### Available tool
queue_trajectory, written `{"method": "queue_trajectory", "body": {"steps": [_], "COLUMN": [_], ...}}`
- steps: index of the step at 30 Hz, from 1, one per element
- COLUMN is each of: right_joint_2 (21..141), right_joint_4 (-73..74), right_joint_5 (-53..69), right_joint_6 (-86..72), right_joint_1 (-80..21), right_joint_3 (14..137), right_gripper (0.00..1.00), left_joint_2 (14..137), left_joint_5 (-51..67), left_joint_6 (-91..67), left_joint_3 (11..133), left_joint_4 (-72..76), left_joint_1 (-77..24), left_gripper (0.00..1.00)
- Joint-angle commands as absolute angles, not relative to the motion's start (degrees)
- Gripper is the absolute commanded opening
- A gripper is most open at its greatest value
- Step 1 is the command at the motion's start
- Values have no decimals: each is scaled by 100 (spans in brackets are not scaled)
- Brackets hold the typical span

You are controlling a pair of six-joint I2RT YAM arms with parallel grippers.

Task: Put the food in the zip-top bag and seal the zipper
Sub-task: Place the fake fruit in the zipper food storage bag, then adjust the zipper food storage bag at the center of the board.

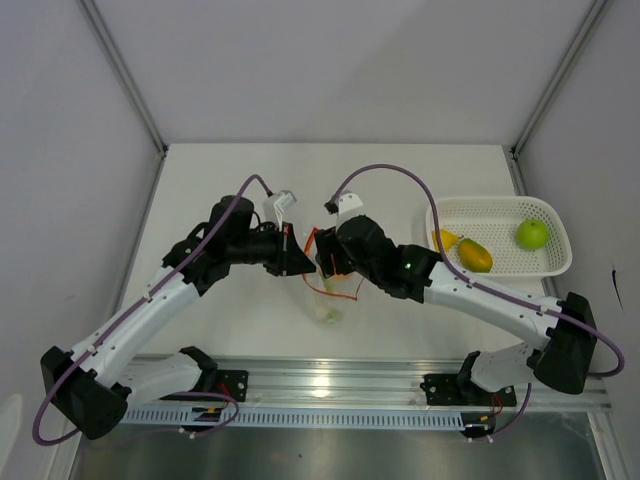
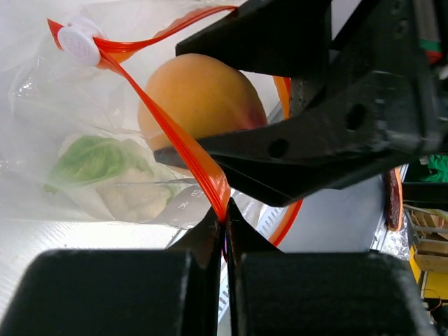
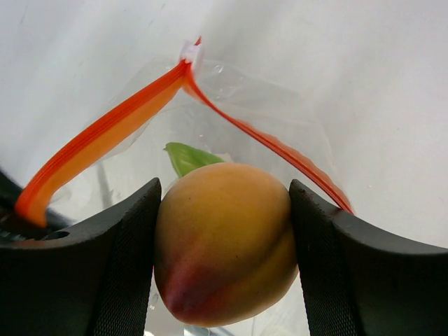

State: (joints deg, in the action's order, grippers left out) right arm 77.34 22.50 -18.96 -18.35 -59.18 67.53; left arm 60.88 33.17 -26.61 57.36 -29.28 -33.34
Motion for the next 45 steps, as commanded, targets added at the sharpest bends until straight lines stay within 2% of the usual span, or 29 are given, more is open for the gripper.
{"method": "queue_trajectory", "body": {"steps": [1,2,3,7,10,22,30,34,37,40,43,44,45], "right_joint_2": [7875,7971,8006,8130,8051,6972,6653,6811,7136,7409,7550,7567,7611], "right_joint_4": [2075,2074,2066,2083,2013,2733,3287,3041,3085,3146,3182,3173,3155], "right_joint_5": [-2355,-2382,-2408,-2426,-2329,-2153,-2224,-1575,-1529,-1424,-1371,-1371,-1354], "right_joint_6": [-1767,-1758,-1749,-1714,-1731,-2329,-2531,-2540,-2601,-2637,-2654,-2646,-2637], "right_joint_1": [-5950,-5941,-5950,-5941,-5941,-5959,-5678,-5467,-5405,-5414,-5475,-5484,-5510], "right_joint_3": [7005,7057,7171,7426,7488,7330,7084,6952,7022,7049,7023,7014,7005], "right_gripper": [49,54,66,87,99,99,85,78,67,44,35,21,14], "left_joint_2": [5959,5959,5959,5976,5985,5968,5968,5968,5959,5941,5933,5933,5941], "left_joint_5": [3410,3410,3410,3410,3401,3419,3428,3454,3454,3437,3419,3410,3410], "left_joint_6": [-2540,-2557,-2549,-2549,-2566,-2558,-2575,-2575,-2558,-2549,-2505,-2505,-2505], "left_joint_3": [5705,5678,5686,5625,5590,5493,5484,5502,5528,5546,5546,5537,5511], "left_joint_4": [-2769,-2760,-2734,-2716,-2646,-2610,-2566,-2566,-2593,-2636,-2654,-2663,-2654], "left_joint_1": [-3357,-3357,-3349,-3349,-3357,-3349,-3357,-3357,-3357,-3349,-3357,-3357,-3349], "left_gripper": [0,1,0,1,1,1,1,0,1,0,0,1,1]}}
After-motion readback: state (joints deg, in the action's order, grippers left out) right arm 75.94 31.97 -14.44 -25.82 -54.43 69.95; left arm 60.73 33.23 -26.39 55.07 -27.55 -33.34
